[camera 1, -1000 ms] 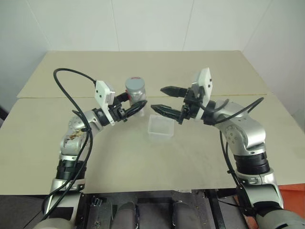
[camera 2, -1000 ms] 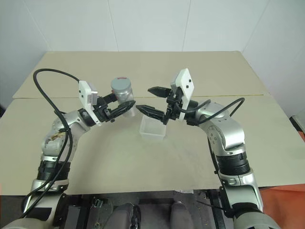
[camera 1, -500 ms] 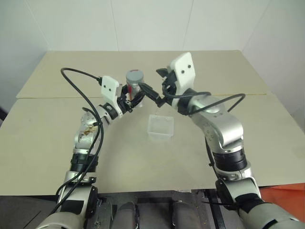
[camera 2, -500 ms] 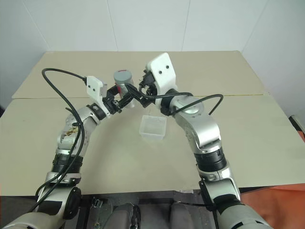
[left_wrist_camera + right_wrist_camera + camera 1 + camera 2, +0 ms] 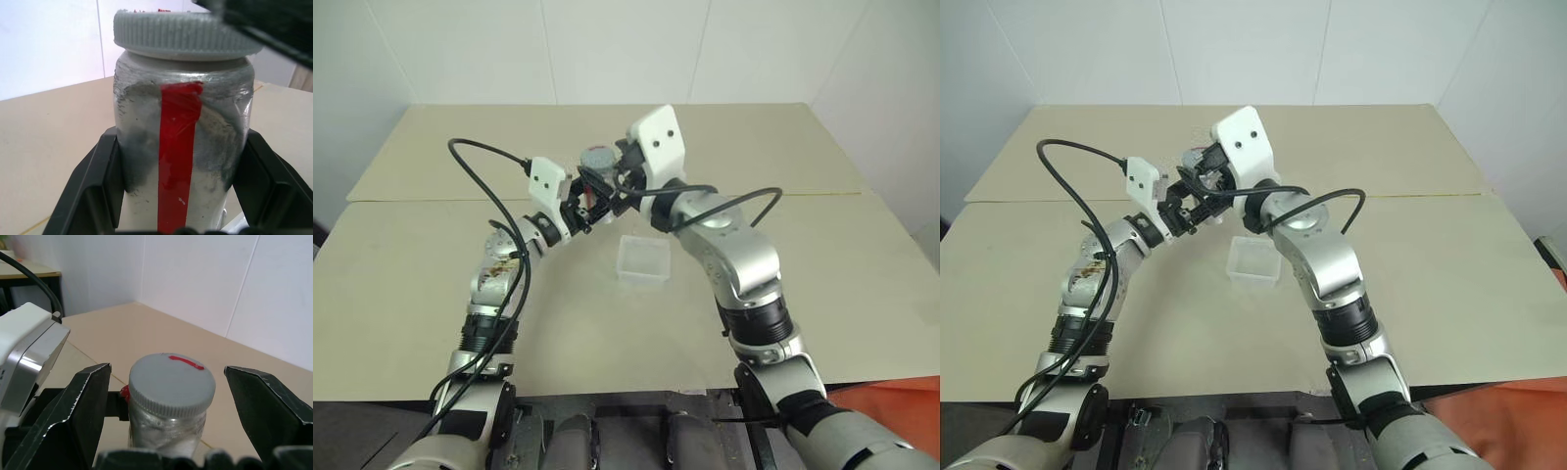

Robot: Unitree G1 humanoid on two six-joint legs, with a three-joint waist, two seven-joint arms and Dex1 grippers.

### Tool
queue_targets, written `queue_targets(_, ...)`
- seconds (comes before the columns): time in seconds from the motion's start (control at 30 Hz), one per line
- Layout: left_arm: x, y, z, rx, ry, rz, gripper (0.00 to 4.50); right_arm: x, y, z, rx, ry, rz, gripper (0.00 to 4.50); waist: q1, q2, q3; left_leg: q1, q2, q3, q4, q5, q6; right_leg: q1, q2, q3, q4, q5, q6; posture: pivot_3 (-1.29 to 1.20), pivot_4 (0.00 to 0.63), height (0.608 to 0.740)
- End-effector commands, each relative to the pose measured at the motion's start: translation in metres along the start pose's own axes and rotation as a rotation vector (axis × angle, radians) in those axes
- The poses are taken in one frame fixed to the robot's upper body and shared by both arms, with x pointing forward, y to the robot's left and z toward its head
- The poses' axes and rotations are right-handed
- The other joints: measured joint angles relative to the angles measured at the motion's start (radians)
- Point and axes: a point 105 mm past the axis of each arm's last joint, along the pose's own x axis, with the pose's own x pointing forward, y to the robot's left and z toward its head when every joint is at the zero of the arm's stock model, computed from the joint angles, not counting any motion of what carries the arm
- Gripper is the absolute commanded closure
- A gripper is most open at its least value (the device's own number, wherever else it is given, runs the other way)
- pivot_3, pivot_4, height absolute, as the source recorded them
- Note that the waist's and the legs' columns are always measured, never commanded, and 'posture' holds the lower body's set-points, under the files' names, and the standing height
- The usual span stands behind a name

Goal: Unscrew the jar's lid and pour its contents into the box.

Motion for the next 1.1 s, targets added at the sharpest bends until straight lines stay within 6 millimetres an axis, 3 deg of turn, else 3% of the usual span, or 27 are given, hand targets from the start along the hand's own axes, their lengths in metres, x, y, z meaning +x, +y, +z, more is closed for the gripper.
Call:
queue_targets(0.03,0.003,-0.007,0.022,0.039,-0.065,-0.036,1.84,0.005,-0.001,0.018,-0.029,-0.06,-0.029,0.23,0.0,0.0,0.0,0.0,0.0,0.0,0.0,0.0,0.0,0.0,0.0,0.0,0.0,0.0,0.0,0.0,0.15,0.74)
queue_targets(0.53,0.0,-0.009,0.023,0.042,-0.065,-0.051,1.84,0.01,-0.013,0.015,-0.026,-0.056,-0.101,0.23,-0.002,0.0,0.0,0.0,0.0,0.0,-0.001,0.0,0.0,0.0,0.0,0.0,0.0,0.0,0.0,0.0,0.15,0.74)
queue_targets(1.1,-0.003,0.003,0.023,0.029,-0.06,-0.009,1.84,-0.004,-0.021,0.009,-0.034,-0.037,-0.126,0.23,-0.002,0.0,0.0,0.0,0.0,0.0,-0.001,0.0,0.0,0.0,0.0,0.0,0.0,0.0,0.0,0.0,0.15,0.74)
